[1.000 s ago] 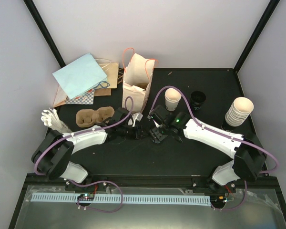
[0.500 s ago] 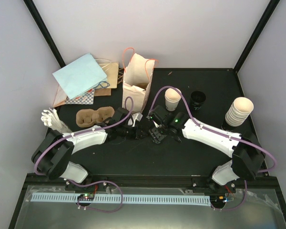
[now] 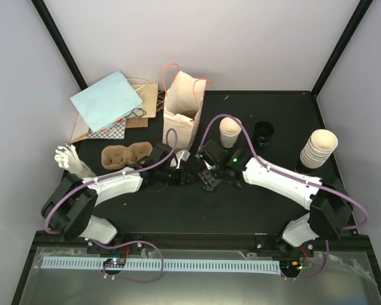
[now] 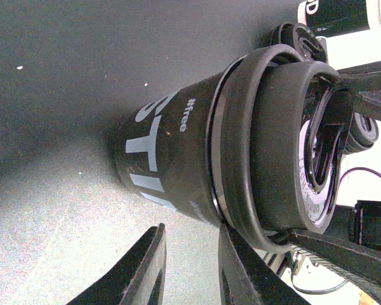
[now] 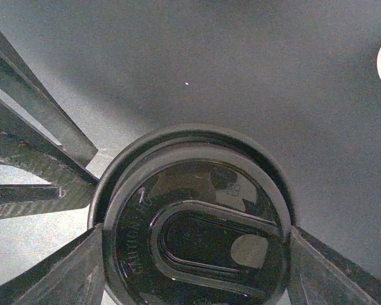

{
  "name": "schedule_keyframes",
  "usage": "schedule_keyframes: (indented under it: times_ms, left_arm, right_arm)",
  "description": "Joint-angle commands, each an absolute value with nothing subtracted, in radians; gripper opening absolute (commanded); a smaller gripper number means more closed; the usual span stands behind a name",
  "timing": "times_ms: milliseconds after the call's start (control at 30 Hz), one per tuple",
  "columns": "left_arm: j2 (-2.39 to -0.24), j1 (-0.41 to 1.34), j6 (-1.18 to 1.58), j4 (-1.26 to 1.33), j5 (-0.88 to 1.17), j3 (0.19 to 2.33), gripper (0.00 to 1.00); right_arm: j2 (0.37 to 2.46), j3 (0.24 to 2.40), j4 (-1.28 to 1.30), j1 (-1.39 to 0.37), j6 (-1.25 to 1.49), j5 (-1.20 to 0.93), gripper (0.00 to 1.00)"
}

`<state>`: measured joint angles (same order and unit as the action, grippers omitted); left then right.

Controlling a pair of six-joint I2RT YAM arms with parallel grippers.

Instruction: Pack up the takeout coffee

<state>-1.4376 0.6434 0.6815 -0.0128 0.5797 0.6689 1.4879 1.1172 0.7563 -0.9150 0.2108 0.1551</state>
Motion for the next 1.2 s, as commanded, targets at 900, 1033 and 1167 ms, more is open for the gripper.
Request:
schedule_keyframes:
  times_ms: [900,1033,1167]
  left_arm:
    - [-1.350,0.650,0.664,-0.032,0.539,0.683,0.26]
    - [-1.355,0.649,0.663,-0.031,0.541,0.684,0.26]
    - [-1.362,0.651,0.662,-0.029,0.539,0.682,0.25]
  right_arm:
    - [1.456,1.092,0.735,-0.925,0.230,0.148,0.73]
    - [1.459,1.092,0.726,-0.925,0.230,0.147,0.73]
    - [1.464,1.085,0.711,-0.925,0.228,0.145,0.73]
